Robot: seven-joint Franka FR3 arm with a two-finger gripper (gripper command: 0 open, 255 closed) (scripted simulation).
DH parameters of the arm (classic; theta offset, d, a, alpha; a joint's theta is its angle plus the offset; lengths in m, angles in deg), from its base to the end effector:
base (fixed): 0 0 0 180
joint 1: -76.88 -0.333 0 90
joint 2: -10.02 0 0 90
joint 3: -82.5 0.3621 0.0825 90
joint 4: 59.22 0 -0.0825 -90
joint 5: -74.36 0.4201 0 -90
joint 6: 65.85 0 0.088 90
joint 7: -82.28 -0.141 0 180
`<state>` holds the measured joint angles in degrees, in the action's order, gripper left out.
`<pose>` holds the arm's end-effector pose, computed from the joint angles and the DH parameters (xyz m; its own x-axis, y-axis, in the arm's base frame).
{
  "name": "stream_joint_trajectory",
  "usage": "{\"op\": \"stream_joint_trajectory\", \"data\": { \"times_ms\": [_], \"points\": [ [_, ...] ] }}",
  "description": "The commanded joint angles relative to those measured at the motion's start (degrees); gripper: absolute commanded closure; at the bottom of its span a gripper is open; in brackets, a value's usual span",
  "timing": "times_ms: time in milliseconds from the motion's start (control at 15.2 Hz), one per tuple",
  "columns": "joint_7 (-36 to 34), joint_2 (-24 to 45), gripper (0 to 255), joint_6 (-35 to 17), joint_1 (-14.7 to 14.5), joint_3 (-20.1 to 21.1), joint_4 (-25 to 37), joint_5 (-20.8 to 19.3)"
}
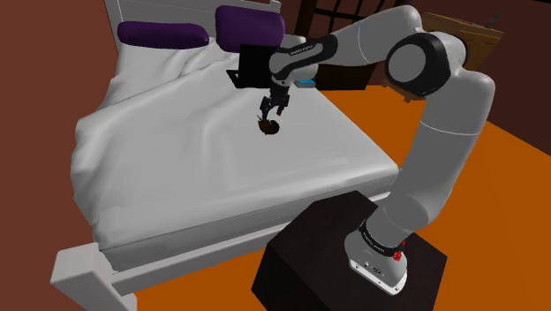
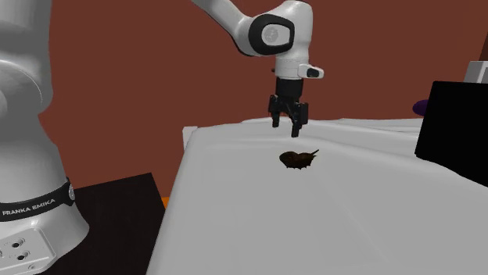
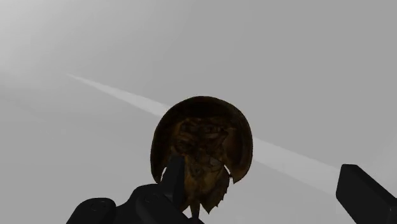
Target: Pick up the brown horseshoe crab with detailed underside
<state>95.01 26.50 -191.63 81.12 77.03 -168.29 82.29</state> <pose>0.6529 -0.1001 0.3401 0.9995 -0.0249 0.0217 -0.0230 -0.9963 -0.0828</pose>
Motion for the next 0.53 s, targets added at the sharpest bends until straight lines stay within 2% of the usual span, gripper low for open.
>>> {"op": "stream_joint_trajectory", "data": {
  "times_ms": [0,396,462],
  "points": [
    [0.4,4.9,0,-0.1,0.7,-0.1,5.0,0.8],
    [0.6,18.7,0,0.9,2.7,0.2,20.7,2.8],
    [0.6,18.7,0,0.9,2.8,0.2,20.8,2.8]
  ]
}}
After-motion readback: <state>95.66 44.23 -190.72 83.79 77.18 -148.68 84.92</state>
